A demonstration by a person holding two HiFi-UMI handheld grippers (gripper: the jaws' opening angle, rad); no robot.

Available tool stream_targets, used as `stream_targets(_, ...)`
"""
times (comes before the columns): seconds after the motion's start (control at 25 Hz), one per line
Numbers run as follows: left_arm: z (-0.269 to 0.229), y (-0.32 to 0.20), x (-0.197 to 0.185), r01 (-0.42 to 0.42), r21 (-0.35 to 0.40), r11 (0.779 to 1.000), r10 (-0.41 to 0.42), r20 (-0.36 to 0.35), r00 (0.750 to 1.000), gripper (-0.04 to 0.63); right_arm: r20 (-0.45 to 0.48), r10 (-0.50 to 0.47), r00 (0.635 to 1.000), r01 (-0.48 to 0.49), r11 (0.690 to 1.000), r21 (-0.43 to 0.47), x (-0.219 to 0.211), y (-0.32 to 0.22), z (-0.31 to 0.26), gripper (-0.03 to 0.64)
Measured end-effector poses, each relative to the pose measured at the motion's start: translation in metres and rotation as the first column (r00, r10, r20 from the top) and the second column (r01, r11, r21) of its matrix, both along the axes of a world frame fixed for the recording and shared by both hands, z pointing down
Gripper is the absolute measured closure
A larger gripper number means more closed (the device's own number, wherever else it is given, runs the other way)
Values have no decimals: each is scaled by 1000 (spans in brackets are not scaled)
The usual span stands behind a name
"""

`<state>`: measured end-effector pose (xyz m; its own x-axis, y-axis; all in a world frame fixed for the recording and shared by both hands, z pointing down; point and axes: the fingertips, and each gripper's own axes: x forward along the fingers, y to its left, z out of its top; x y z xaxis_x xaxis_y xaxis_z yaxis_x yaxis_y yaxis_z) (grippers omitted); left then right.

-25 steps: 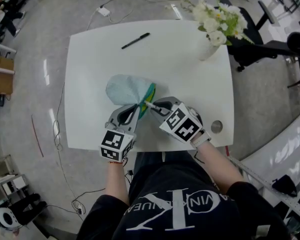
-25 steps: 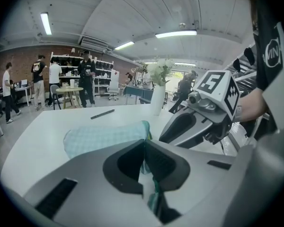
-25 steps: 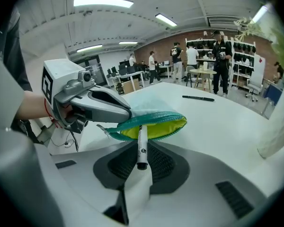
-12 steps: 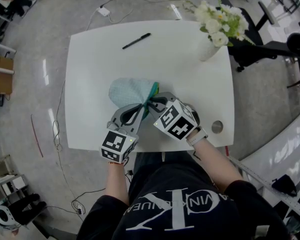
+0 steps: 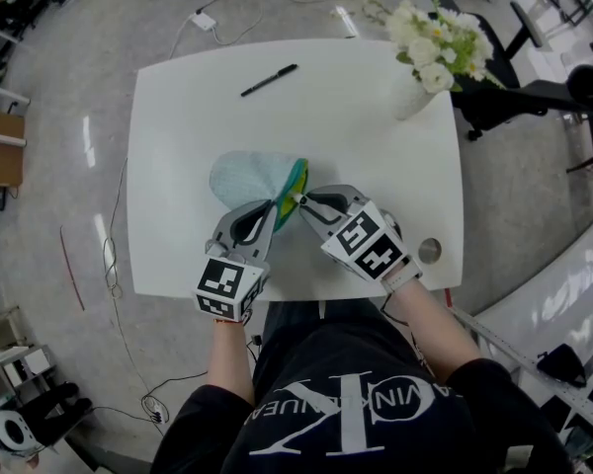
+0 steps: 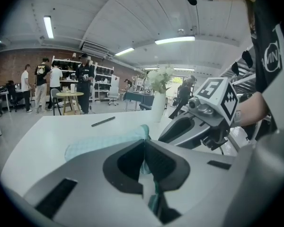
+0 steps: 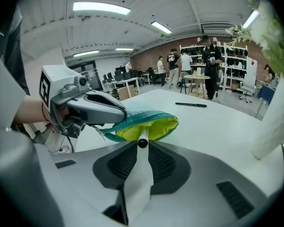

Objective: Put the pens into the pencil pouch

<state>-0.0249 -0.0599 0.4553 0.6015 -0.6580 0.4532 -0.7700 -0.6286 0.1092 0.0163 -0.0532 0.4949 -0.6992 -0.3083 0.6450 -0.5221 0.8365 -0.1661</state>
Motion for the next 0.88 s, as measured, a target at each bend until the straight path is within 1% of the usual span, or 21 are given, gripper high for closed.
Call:
stream_targets(0.12,-1,-1,0,-4,0,1000,4,-8,1000,588,7,4,1000,-4,1000,-4,-2,-1,1,552)
stream_targets(0.28,-3,1,1,-27,-4,1000,27,-19,999,588,16,-8,1000,8,1000,6,-11,-5,-4,554)
stream_targets(0.44,-6,4,2,-68,16,998,68,-15,998,588,9,-29,1000,29,999,23,-22,-7,-8,554)
stream_targets(0.6,-10,3,-8,-47,27,999,48,-47,998,588,-3,-38,999,38,999,26,-30,-8,-4,554)
stream_targets(0.76,-7,3,-25,-25,19,1000,26,-36,999,588,11,-23,1000,23,1000,9,-41,-8,-2,551)
stream_targets(0.88,-4,1,-38,-13,15,1000,13,-29,1000,588,47,-4,999,5,1000,-11,-51,-8,-4,532)
